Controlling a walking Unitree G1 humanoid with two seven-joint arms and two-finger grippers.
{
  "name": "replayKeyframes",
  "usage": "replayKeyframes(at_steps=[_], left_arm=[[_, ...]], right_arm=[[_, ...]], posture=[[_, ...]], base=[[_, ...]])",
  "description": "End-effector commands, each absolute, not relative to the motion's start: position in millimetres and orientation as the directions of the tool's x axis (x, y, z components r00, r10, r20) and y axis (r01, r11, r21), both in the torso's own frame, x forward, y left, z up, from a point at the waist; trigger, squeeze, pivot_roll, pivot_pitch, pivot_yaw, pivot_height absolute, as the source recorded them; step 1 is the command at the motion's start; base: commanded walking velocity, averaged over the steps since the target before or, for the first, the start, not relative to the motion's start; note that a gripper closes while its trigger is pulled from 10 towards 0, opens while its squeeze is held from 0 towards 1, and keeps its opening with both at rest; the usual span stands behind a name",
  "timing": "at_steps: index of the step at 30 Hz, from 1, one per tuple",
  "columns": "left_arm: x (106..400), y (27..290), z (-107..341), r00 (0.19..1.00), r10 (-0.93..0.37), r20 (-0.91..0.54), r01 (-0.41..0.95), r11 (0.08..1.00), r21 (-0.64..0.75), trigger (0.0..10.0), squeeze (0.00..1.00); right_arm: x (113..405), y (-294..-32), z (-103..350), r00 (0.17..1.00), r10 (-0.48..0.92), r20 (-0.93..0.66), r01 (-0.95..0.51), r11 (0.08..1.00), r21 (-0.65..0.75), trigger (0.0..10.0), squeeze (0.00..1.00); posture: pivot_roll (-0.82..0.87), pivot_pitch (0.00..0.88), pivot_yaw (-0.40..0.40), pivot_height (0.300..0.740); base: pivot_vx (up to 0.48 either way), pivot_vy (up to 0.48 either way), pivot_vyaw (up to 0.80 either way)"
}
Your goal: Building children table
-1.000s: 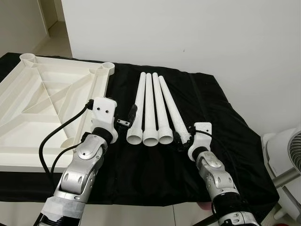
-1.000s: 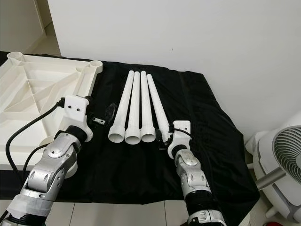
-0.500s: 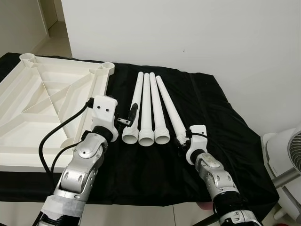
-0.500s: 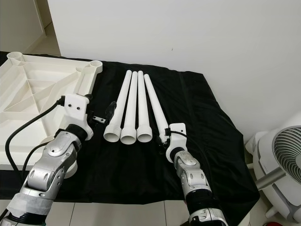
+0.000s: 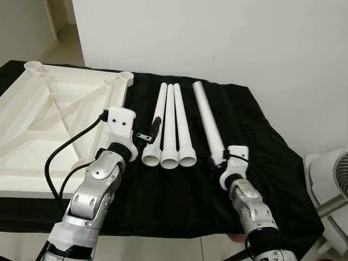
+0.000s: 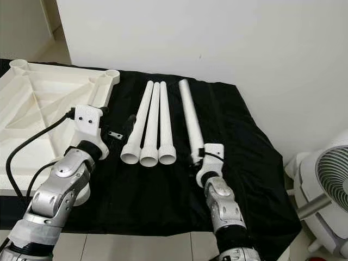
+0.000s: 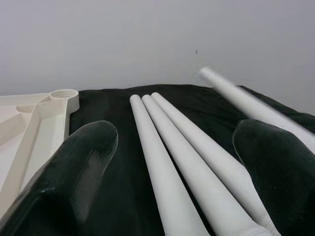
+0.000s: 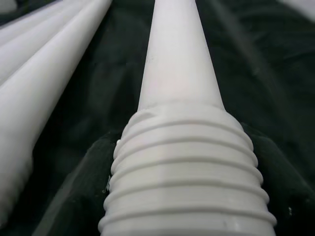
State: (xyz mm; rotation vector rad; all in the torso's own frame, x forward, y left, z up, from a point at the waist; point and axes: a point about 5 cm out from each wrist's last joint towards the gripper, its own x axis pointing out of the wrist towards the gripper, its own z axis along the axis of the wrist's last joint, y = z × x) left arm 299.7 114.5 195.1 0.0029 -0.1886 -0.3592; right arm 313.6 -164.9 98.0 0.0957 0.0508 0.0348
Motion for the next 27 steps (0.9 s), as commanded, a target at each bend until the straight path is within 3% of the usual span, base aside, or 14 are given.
replayKeyframes(at_steps=[1, 4, 5, 6, 7, 8, 16, 17, 18, 24, 27], left_arm=[[297, 103, 198, 0.841, -0.512, 0.176, 0.516, 0.856, 0.024, 10.0, 0.0], [296, 100, 201, 0.823, -0.538, 0.183, 0.548, 0.837, -0.006, 10.0, 0.0], [295, 97, 202, 0.806, -0.563, 0.183, 0.577, 0.816, -0.03, 10.0, 0.36], [295, 97, 202, 0.806, -0.563, 0.183, 0.577, 0.816, -0.03, 10.0, 0.36], [294, 95, 203, 0.793, -0.581, 0.186, 0.598, 0.8, -0.05, 10.0, 0.64], [292, 92, 204, 0.774, -0.605, 0.188, 0.626, 0.775, -0.081, 10.0, 1.0], [291, 82, 208, 0.72, -0.673, 0.167, 0.693, 0.708, -0.135, 10.0, 1.0], [293, 79, 209, 0.707, -0.692, 0.148, 0.707, 0.681, -0.191, 10.0, 0.41], [296, 75, 210, 0.699, -0.704, 0.124, 0.711, 0.665, -0.23, 10.0, 0.0], [301, 65, 212, 0.664, -0.743, 0.082, 0.723, 0.609, -0.328, 10.0, 0.0], [313, 59, 219, 0.641, -0.765, 0.067, 0.701, 0.548, -0.456, 10.0, 0.0]], right_arm=[[312, -165, 114, 0.996, 0.031, 0.082, -0.038, 0.995, 0.089, 10.0, 0.0], [309, -162, 122, 0.986, 0.051, 0.156, -0.063, 0.995, 0.076, 10.0, 0.0], [307, -156, 126, 0.975, 0.107, 0.194, -0.121, 0.991, 0.059, 10.0, 0.0], [307, -156, 126, 0.975, 0.107, 0.194, -0.121, 0.991, 0.059, 10.0, 0.0], [305, -153, 127, 0.969, 0.137, 0.205, -0.152, 0.987, 0.056, 10.0, 0.0], [304, -150, 129, 0.961, 0.171, 0.218, -0.187, 0.981, 0.053, 10.0, 0.0], [300, -140, 132, 0.923, 0.273, 0.269, -0.286, 0.958, 0.008, 10.0, 0.0], [299, -137, 133, 0.909, 0.306, 0.283, -0.316, 0.949, -0.01, 10.0, 0.0], [299, -134, 134, 0.896, 0.336, 0.29, -0.341, 0.939, -0.034, 10.0, 0.0], [298, -129, 137, 0.861, 0.406, 0.307, -0.397, 0.913, -0.093, 10.0, 0.0], [297, -119, 145, 0.811, 0.486, 0.324, -0.467, 0.873, -0.142, 10.0, 0.0]], posture=[[0.01, 0.0, -0.084, 0.74], [0.01, 0.0, -0.084, 0.74], [0.01, 0.0, -0.084, 0.74], [0.01, 0.0, -0.084, 0.74], [0.01, 0.0, -0.083, 0.74], [0.01, 0.0, -0.083, 0.74], [0.01, 0.0, -0.083, 0.74], [0.01, 0.0, -0.083, 0.74], [0.01, 0.0, -0.083, 0.74], [0.01, 0.0, -0.078, 0.74], [0.0, 0.0, -0.071, 0.74]], base=[[0.0, 0.0, 0.0], [0.0, 0.0, 0.0], [0.0, 0.0, 0.0], [0.0, 0.0, 0.0], [0.0, 0.0, 0.0], [0.0, 0.0, 0.0], [0.0, 0.0, 0.0], [0.0, 0.0, 0.0], [0.0, 0.0, 0.0], [0.0, 0.0, 0.0], [0.0, 0.0, 0.0]])
